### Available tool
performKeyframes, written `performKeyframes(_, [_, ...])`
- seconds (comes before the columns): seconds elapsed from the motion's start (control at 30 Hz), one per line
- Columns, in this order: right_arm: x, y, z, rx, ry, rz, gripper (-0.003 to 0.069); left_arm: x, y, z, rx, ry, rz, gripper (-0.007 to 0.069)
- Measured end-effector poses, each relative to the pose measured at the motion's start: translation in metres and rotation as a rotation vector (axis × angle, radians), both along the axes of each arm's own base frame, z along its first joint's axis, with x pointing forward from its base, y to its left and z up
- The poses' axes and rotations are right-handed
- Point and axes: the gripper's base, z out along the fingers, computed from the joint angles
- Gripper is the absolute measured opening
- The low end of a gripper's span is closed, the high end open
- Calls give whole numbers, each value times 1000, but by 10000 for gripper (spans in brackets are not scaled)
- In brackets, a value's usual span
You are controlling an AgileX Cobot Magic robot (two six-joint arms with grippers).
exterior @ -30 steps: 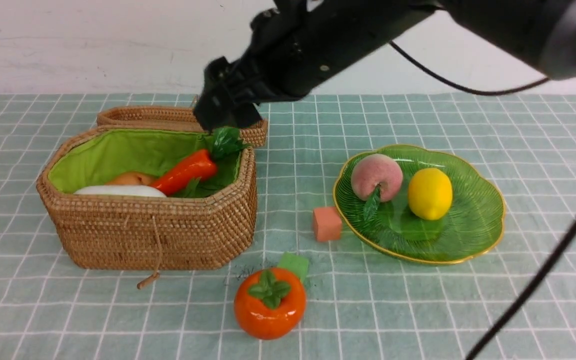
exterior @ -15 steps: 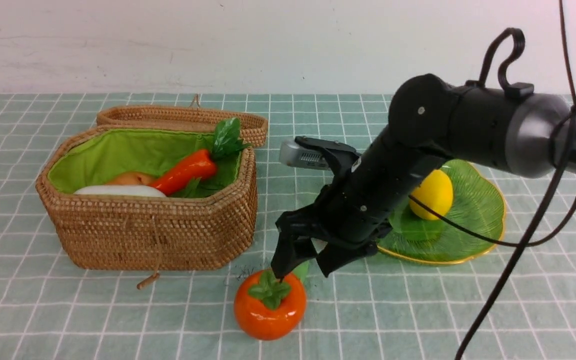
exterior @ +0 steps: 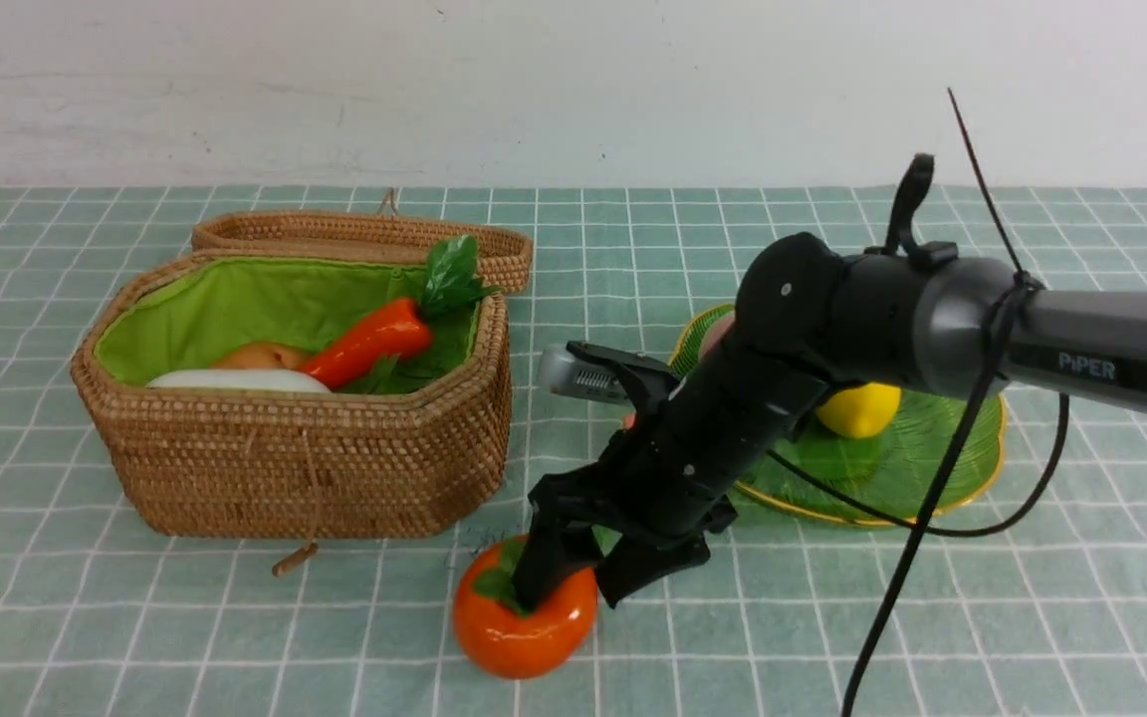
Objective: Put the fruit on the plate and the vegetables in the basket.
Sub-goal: Grab a tomato with your right arm and place it on the plate on the right.
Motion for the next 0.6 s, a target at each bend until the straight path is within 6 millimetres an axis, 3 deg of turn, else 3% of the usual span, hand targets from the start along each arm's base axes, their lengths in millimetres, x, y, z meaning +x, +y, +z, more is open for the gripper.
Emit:
performKeyframes(0.27, [1,7,-5,70,-7,29,503,0,0,0,0,0,0,239])
performKeyframes(0.4, [1,3,-3,72,6,42,503,0,0,0,0,0,0,239])
performKeyframes(0.5, [1,-3,2,55,-11,53,503,0,0,0,0,0,0,239])
performKeyframes(0.6, [4,-17,21,54,-53,47,503,0,0,0,0,0,0,239])
